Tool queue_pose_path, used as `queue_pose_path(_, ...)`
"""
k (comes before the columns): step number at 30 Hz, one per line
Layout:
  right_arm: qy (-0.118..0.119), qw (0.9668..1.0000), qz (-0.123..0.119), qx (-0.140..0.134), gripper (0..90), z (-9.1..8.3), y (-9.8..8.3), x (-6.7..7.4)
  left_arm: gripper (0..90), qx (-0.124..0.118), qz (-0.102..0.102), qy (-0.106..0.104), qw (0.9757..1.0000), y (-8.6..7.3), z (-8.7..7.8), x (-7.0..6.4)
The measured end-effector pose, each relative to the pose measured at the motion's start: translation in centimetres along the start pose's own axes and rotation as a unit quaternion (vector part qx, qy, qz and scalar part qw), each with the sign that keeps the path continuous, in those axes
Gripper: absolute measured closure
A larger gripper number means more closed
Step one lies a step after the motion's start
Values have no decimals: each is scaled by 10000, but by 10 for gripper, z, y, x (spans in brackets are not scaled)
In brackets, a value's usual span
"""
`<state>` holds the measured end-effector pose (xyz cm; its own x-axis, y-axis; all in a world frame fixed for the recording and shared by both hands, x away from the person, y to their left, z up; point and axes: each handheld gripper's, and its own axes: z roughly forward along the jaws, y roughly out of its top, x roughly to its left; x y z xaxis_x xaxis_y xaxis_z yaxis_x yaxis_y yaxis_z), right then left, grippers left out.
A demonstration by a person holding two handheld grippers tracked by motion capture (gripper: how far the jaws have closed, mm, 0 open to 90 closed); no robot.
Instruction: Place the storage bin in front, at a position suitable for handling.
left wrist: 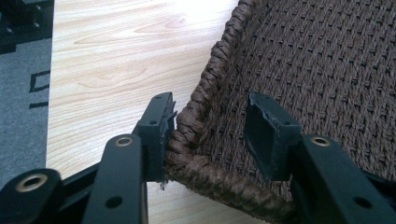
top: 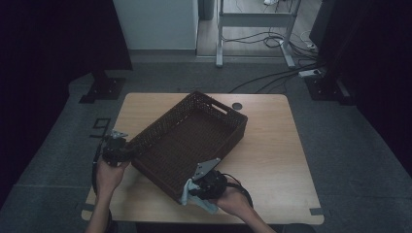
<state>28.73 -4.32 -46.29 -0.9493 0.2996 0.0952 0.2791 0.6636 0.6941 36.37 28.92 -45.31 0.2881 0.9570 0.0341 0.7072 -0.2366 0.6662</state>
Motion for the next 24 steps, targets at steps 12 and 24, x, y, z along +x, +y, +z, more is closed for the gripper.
queue_pose_path(12, -363, 9988, 317, -100, 756, -11, -6, -24, 536, -70, 95, -77, 9999, -1, 1, 2)
queue_pose_path(24, -714, 9952, 648, -183, 757, -24, -15, -49, 534, -113, 72, -116, 9998, -2, 1, 3)
